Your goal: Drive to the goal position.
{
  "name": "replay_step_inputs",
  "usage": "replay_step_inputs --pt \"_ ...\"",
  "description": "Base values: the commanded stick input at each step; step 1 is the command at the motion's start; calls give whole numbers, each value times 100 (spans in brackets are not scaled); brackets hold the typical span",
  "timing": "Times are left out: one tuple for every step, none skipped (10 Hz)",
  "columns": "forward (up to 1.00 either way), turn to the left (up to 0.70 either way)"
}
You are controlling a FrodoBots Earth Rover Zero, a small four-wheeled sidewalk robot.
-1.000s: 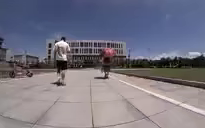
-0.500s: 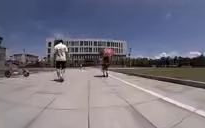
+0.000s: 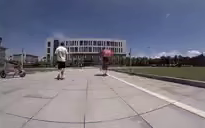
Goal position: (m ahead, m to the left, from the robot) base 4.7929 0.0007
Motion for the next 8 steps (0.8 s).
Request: replay_step_inputs --pt "70 0" --pt "70 0" --pt "70 0" --pt "70 0" --pt "70 0" --pt "70 0" --pt "70 0" --pt "70 0"
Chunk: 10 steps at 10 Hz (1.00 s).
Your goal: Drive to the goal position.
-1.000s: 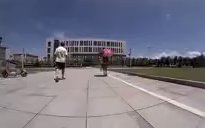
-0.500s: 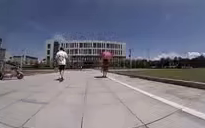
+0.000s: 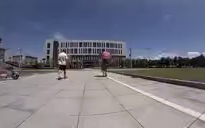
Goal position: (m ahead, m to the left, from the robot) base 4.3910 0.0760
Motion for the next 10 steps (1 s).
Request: replay_step_inputs --pt "70 0" --pt "70 0" --pt "70 0" --pt "70 0" --pt "70 0" --pt "70 0" --pt "70 0" --pt "70 0" --pt "70 0" --pt "70 0"
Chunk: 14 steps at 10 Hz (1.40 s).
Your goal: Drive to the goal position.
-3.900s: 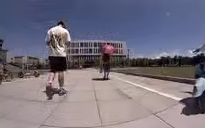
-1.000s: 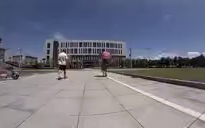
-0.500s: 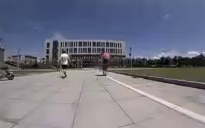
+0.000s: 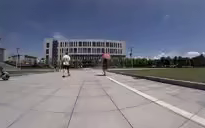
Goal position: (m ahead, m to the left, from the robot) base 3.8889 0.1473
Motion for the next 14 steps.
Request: replay_step_inputs --pt "70 0" --pt "70 0" --pt "70 0" --pt "70 0" --pt "70 0" --pt "70 0" --pt "70 0" --pt "70 0" --pt "70 0" --pt "70 0" --pt "70 0" --pt "70 0" --pt "70 0" --pt "70 0"
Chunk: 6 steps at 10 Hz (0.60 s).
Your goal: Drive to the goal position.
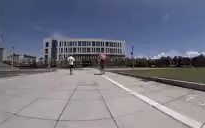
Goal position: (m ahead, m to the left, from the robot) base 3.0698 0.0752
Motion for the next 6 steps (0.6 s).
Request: replay_step_inputs --pt "70 0" --pt "70 0" --pt "70 0" --pt "70 0" --pt "70 0" --pt "70 0"
